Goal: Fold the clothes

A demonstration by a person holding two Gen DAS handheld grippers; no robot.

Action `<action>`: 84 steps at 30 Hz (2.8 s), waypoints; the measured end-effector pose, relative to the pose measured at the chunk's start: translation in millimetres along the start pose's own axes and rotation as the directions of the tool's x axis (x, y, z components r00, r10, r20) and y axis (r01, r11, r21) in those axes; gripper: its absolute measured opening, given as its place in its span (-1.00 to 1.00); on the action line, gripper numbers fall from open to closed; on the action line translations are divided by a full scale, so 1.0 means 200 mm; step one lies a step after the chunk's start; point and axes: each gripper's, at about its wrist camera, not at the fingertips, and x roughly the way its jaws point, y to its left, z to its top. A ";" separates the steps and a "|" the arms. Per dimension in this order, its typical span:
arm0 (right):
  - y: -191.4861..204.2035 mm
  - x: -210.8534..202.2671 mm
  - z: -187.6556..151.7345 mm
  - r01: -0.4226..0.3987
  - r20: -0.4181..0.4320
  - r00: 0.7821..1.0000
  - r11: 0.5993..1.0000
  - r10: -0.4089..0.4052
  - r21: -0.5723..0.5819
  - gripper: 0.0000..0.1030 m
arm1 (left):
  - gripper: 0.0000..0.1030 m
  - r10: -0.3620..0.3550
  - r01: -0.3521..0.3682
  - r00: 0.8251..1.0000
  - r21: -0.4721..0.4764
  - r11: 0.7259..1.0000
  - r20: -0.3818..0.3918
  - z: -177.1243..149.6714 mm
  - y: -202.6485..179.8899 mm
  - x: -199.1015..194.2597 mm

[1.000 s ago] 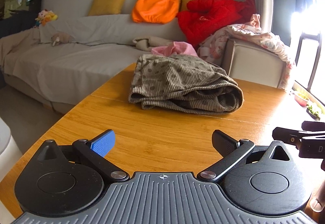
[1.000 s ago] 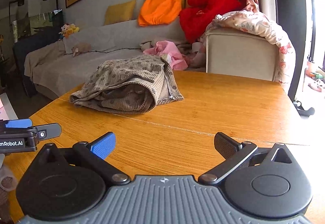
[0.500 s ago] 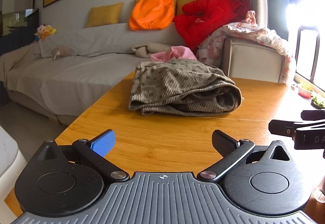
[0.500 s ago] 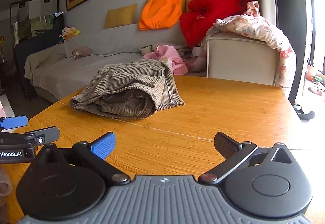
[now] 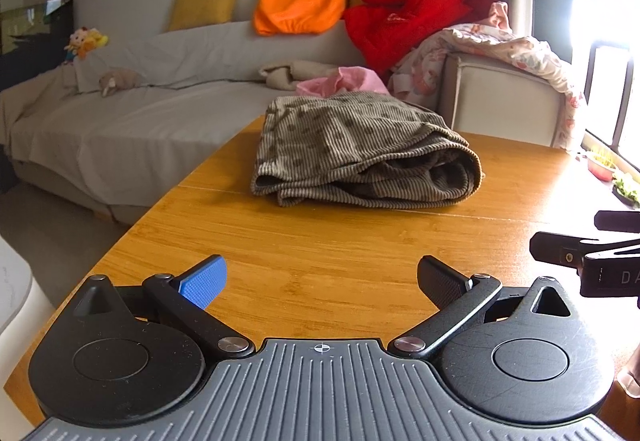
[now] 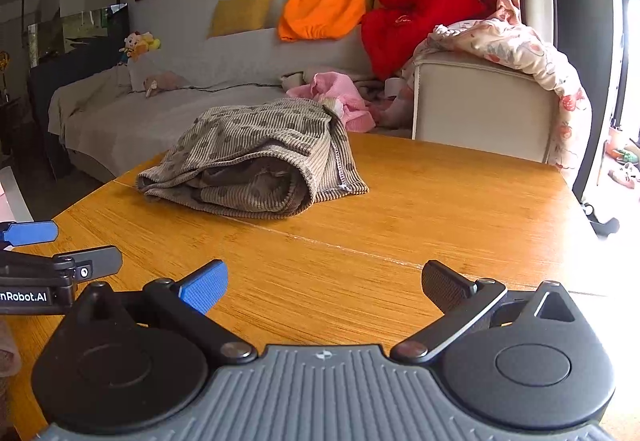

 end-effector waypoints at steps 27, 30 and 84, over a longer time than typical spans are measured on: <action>0.00 0.01 0.00 0.009 -0.020 1.000 1.000 -0.009 0.011 1.00 | 1.00 0.016 -0.017 1.000 -0.017 1.000 -0.018 0.00 0.01 0.02; 0.00 0.01 0.00 0.010 -0.023 1.000 1.000 -0.010 0.011 1.00 | 1.00 0.016 -0.017 1.000 -0.019 1.000 -0.018 0.00 0.01 0.02; -0.02 0.03 0.01 0.001 -0.049 0.999 0.999 0.001 0.035 1.00 | 1.00 0.026 -0.027 1.000 -0.095 0.995 -0.011 0.06 0.08 0.02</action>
